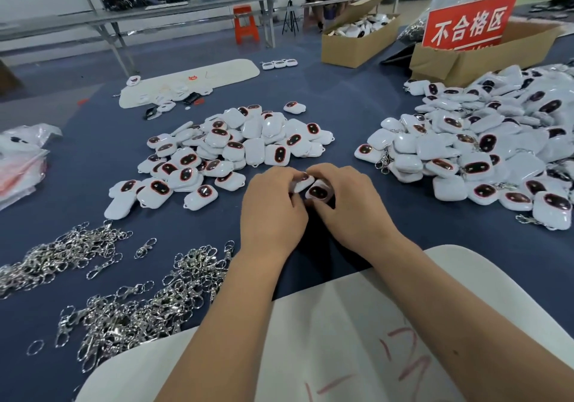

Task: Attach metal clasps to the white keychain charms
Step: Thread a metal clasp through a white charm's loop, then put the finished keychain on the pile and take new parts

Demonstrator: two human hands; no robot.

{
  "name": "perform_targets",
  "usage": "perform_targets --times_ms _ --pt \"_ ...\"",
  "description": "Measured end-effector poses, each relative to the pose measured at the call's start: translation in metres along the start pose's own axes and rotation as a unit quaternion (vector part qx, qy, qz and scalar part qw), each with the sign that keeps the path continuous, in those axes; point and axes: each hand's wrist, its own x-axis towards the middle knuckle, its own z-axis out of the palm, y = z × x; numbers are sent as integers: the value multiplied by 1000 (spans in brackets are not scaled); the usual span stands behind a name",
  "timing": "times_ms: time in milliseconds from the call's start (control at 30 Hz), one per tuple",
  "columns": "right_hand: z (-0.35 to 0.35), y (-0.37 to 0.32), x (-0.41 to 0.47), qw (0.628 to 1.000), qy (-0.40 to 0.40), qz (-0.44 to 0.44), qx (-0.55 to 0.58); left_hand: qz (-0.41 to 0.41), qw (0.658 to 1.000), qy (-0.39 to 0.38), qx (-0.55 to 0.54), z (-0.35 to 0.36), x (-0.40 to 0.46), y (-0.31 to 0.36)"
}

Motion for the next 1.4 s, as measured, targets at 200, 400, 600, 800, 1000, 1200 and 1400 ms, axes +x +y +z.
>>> perform_targets --times_ms 200,400,600,800,1000,1200,1400 --pt "-4 -8 -2 1000 17 -3 10 -24 989 -4 148 -6 1 -2" --pt "-3 -28 -10 998 -10 -55 -24 -68 994 43 72 -18 6 -17" --pt "11 -55 -23 962 -172 -212 -32 -146 963 45 -222 -47 16 -35" --pt "17 -62 -24 932 -235 -259 -92 -210 873 129 -420 -56 18 -37" --pt "16 -58 -25 961 -190 -199 -1 -203 877 133 -414 -49 17 -34" --pt "12 -45 -17 987 -26 -69 142 -157 903 83 -391 -41 14 -33" --pt "2 -24 -7 934 214 53 280 -103 897 -132 -410 -30 5 -23"
